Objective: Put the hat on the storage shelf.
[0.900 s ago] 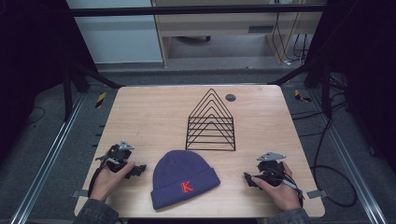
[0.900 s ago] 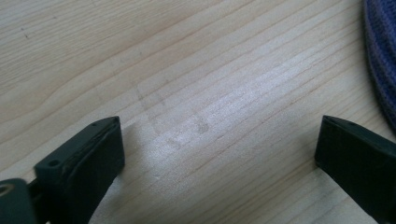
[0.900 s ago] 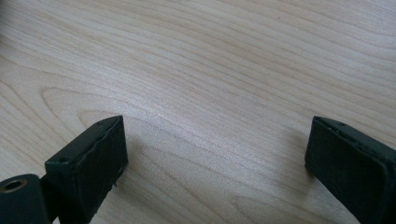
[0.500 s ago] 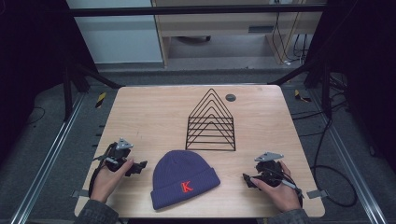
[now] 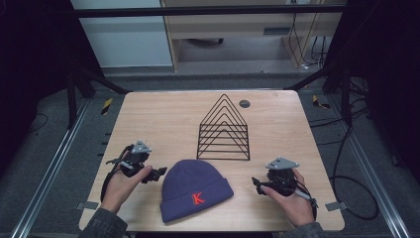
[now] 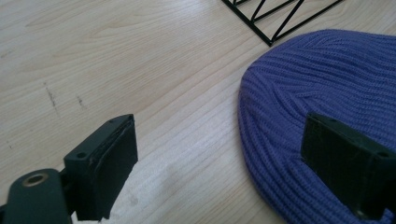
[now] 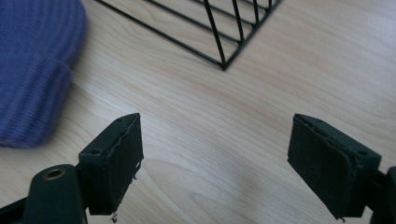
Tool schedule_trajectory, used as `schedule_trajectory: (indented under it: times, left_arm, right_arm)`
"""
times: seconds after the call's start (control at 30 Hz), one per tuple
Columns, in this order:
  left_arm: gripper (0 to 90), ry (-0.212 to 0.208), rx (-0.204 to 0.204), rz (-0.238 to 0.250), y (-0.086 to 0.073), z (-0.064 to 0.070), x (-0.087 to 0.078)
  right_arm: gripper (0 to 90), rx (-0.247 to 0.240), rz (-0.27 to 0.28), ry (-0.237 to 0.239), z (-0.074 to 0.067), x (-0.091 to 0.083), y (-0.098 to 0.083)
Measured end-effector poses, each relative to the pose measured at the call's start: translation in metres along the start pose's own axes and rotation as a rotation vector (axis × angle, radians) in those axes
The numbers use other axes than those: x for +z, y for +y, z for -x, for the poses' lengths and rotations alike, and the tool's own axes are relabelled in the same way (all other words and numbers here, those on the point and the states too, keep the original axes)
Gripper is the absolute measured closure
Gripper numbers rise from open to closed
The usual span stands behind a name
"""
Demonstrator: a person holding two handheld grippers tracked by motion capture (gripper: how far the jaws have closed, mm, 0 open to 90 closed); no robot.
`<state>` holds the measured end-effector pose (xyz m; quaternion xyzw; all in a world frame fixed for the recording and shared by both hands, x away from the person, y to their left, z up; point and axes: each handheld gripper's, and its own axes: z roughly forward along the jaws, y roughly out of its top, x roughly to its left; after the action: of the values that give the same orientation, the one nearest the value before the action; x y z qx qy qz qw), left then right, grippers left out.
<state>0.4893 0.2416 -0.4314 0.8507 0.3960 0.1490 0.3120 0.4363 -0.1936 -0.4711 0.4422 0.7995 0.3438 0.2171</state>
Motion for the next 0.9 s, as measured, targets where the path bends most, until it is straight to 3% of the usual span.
schedule_trajectory:
  times: [0.23, 0.4, 0.67, 0.9]
  left_arm:
    - [15.6, -0.022, 0.044, -0.118, 0.024, 0.010, 0.012]
    - [23.1, -0.031, 0.045, -0.149, 0.030, 0.017, 0.027]
    - [36.5, -0.048, 0.062, -0.204, 0.034, 0.023, 0.048]
    - [41.0, -0.051, 0.065, -0.225, 0.032, 0.026, 0.059]
  right_arm:
    - [18.8, -0.065, -0.014, -0.013, -0.014, -0.003, 0.000]
    - [18.6, -0.127, -0.046, -0.038, -0.020, 0.000, 0.000]
    - [18.2, -0.141, -0.062, -0.049, -0.022, 0.002, -0.001]
    - [17.9, -0.134, -0.068, -0.053, -0.020, 0.002, -0.002]
